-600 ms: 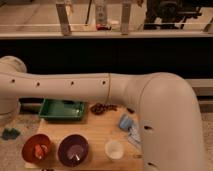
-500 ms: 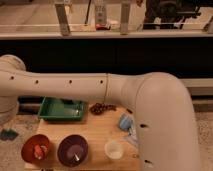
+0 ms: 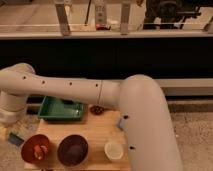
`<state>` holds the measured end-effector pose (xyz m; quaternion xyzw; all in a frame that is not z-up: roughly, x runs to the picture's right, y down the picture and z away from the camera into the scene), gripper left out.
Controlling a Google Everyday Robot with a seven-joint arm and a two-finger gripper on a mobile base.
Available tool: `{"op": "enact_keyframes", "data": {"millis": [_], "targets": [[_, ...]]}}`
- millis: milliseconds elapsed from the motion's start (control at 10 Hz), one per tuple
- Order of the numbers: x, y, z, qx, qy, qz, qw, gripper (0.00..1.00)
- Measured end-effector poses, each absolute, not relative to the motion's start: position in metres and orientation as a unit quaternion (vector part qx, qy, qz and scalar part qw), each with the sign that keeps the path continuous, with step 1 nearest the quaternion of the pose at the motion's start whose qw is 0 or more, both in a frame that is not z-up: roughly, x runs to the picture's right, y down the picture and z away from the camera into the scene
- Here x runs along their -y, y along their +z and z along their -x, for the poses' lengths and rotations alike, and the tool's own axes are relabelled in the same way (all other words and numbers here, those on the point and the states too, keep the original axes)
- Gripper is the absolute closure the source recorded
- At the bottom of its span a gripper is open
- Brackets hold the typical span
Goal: Place sponge in red bowl
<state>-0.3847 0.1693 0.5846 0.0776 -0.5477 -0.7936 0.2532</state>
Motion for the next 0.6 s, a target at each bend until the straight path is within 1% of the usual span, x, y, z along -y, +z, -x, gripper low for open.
{"op": "enact_keyframes", "data": {"millis": [100,200,300,400,500,600], "targets": [[-0.173,0.598,0.38,0.558,-0.786,-0.067,0.257,1.0],[-0.174,0.605,0.375,0.563,-0.782,-0.057,0.26,0.96],[-0.175,0.612,0.371,0.568,-0.779,-0.047,0.261,0.88],[-0.178,0.62,0.366,0.574,-0.776,-0.034,0.26,0.76],[-0.18,0.625,0.364,0.578,-0.773,-0.026,0.259,0.69],[-0.186,0.634,0.362,0.584,-0.769,-0.016,0.258,0.58]]}}
